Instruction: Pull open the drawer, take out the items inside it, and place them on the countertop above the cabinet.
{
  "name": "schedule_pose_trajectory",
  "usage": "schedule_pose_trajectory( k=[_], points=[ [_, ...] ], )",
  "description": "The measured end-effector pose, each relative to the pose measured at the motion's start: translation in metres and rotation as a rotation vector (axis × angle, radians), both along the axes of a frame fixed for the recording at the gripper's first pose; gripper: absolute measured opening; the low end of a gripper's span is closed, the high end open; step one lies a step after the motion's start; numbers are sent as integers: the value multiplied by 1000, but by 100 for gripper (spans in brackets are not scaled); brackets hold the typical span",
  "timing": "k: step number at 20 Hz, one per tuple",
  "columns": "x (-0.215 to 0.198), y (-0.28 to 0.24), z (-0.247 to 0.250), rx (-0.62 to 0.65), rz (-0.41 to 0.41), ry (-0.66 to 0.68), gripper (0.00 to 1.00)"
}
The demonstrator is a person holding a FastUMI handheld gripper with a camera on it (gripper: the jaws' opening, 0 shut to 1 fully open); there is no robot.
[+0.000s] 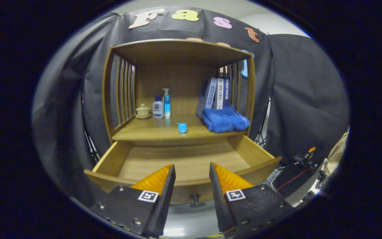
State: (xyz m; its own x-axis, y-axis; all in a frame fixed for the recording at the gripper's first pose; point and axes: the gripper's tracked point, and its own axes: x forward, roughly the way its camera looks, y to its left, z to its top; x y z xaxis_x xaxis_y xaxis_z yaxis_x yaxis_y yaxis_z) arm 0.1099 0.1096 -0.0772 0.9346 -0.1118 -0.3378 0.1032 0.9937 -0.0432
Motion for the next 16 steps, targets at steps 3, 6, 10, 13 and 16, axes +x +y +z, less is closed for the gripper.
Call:
schedule_pose_trajectory(
  k=[3, 6, 10, 13, 16],
  points=[
    [-15, 0, -26, 16, -4, 53, 60],
    [-25, 3, -52, 19, -8, 78, 60],
    [-17, 5, -75, 45, -15, 126, 60],
    [-7, 5, -89, 60, -16, 151, 60],
    [1, 5, -100, 92, -15, 162, 60]
  ],
)
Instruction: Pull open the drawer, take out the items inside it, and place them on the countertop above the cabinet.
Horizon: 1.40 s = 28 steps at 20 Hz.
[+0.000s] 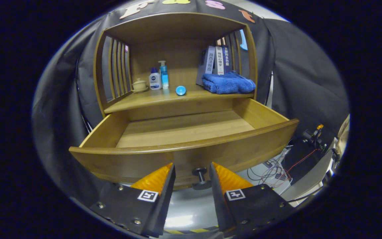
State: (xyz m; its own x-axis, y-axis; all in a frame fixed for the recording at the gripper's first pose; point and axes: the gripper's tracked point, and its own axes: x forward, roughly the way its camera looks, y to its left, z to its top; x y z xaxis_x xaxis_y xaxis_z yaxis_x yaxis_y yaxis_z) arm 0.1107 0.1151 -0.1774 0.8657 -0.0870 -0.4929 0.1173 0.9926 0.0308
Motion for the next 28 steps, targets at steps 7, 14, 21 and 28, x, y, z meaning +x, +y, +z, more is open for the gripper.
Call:
schedule_pose_trajectory(
  k=[7, 14, 21, 28],
  points=[
    [2, -5, -12, -37, 19, 40, 60],
    [11, -8, -8, -76, 13, 47, 59],
    [23, -9, -7, -56, 28, 30, 59],
    [68, 5, 1, -30, 55, 4, 59]
  ],
)
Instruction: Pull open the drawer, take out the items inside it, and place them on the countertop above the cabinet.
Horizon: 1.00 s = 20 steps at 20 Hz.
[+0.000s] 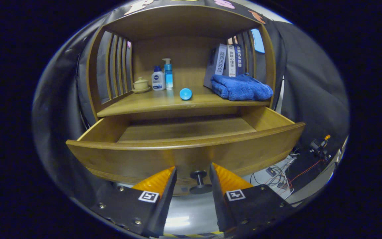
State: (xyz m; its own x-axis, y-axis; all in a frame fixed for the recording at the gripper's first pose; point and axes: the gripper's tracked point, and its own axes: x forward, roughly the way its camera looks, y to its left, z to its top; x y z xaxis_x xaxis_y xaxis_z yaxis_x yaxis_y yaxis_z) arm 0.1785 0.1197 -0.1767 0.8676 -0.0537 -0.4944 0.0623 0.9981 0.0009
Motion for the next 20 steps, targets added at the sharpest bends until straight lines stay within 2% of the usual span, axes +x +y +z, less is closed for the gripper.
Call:
schedule_pose_trajectory(
  k=[3, 15, 17, 20],
  points=[
    [16, 0, -2, 37, -16, -19, 60],
    [81, 9, -12, 102, 4, -40, 60],
    [91, 10, -12, 110, 6, -43, 64],
    [102, 11, -13, 114, 11, -45, 65]
  ],
)
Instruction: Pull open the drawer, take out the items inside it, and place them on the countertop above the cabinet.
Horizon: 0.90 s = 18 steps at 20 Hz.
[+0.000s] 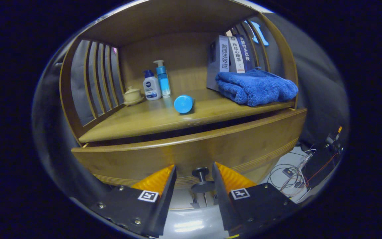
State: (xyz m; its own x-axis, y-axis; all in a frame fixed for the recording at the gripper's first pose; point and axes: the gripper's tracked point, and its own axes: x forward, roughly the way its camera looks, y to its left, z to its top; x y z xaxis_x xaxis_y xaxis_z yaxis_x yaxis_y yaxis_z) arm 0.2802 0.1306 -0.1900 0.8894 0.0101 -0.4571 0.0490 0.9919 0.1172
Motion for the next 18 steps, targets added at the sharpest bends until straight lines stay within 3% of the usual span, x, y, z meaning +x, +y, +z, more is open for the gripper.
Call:
schedule_pose_trajectory(
  k=[10, 12, 18],
  points=[
    [21, 4, 2, 59, 34, -46, 65],
    [20, 1, 26, 104, 36, -131, 65],
    [-19, -66, 118, 71, 67, -360, 65]
  ],
)
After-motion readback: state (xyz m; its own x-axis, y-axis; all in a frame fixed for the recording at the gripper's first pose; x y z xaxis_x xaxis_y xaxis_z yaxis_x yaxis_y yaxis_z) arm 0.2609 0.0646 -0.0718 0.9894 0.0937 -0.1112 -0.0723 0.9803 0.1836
